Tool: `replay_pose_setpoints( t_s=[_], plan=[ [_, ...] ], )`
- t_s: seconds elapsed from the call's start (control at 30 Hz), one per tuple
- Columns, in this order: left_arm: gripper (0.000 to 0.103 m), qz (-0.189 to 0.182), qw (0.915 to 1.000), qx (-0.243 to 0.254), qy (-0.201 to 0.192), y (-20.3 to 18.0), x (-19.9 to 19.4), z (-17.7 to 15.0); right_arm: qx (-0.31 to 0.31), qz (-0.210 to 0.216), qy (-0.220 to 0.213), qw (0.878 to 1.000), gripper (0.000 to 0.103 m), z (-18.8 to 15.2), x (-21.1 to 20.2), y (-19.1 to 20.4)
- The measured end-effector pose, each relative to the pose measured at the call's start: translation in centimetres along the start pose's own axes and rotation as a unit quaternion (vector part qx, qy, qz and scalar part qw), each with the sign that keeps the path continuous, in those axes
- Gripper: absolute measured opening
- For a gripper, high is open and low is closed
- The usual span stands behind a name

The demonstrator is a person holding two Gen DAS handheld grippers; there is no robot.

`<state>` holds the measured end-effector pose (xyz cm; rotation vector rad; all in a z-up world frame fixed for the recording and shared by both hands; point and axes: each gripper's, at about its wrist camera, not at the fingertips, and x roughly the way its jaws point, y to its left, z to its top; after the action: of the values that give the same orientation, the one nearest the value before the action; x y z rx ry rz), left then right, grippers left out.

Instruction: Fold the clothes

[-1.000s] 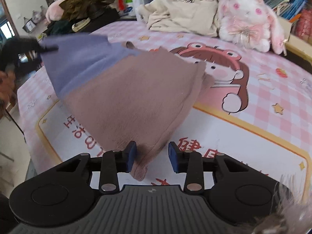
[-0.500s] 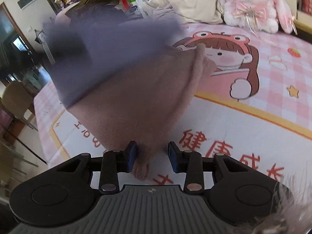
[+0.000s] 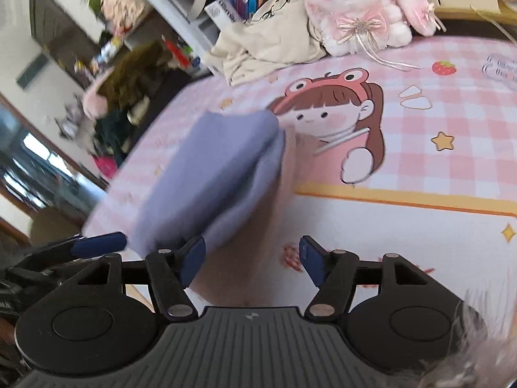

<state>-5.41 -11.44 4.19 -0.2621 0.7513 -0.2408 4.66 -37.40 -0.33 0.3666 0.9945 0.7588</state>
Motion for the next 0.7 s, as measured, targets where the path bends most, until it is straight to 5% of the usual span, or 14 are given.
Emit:
replay_pose_setpoints(
  t_s=[0.13, 0.23, 0.3, 0.37, 0.47, 0.57, 0.7],
  plan=[
    [0.063, 0.051, 0.9977, -0.024, -0.036, 2.4, -0.7, 1.0, 0.094, 0.064, 0.018, 0.993, 0.078, 1.3, 2.0, -0.7],
    [0.042, 0.056, 0.9983, -0.013, -0.013, 3.4, 1.8, -0.3, 0.159, 0.083, 0.035, 0.983, 0.078, 1.8, 4.7, -1.1],
    [0.040, 0.057, 0.9984, -0.004, 0.002, 3.5, 3.0, -1.3, 0.168, 0.073, 0.034, 0.982, 0.076, 2.1, 6.4, -0.8],
    [0.039, 0.047, 0.9989, 0.001, 0.007, 3.6, 3.4, -2.2, 0.150, 0.044, 0.023, 0.987, 0.069, 2.6, 7.3, -0.2],
    [0.040, 0.049, 0.9980, 0.034, 0.022, 2.8, 3.7, -2.2, 0.092, 0.007, -0.002, 0.996, 0.016, 3.3, 7.9, 1.4],
    [0.040, 0.056, 0.9962, 0.057, 0.035, 2.3, 3.8, -2.1, -0.061, 0.015, -0.050, 0.997, 0.016, 2.7, 5.8, 5.0],
    [0.043, 0.057, 0.9960, 0.060, 0.034, 2.4, 3.4, -1.8, -0.080, 0.002, -0.054, 0.995, 0.016, 2.2, 4.8, 5.0]
  ],
)
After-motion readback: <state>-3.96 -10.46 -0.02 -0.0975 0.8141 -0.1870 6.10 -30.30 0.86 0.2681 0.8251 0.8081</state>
